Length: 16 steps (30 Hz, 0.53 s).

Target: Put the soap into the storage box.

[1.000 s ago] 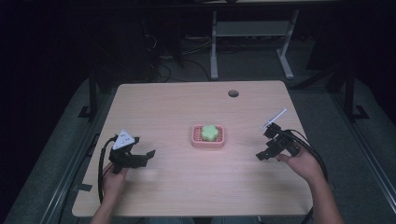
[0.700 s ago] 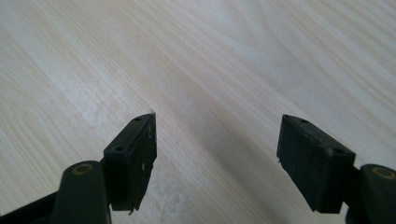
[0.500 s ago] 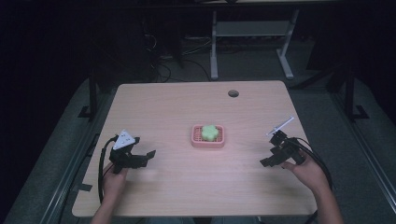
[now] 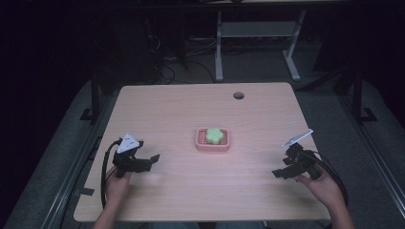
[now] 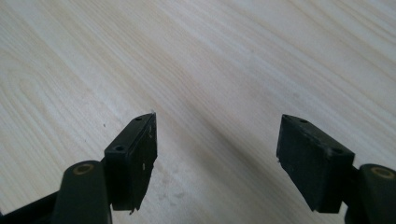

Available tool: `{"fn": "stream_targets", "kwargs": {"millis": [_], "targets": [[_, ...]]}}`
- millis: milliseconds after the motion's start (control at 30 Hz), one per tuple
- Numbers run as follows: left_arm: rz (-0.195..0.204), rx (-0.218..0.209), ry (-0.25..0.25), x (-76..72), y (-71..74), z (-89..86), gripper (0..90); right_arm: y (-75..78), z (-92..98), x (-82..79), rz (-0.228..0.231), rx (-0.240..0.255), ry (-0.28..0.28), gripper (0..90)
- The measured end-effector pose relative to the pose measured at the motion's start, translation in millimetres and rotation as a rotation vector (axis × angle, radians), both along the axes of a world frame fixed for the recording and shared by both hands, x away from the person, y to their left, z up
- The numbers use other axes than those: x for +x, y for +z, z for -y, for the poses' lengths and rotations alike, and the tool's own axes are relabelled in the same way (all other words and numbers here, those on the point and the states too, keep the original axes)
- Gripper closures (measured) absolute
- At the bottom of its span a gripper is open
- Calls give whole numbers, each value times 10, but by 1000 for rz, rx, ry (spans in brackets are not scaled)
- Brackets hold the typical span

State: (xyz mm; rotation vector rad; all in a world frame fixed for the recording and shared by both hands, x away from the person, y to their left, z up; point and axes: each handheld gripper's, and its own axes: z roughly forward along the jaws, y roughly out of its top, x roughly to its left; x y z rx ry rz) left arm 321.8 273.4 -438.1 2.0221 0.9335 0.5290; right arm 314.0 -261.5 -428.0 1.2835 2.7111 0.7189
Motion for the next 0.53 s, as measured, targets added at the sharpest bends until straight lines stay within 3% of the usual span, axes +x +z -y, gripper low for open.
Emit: {"fn": "stream_targets", "kwargs": {"millis": [533], "targets": [[-19,27,-6,19,-44,43,143,-168,115,-355,68,65,-33,279]]}}
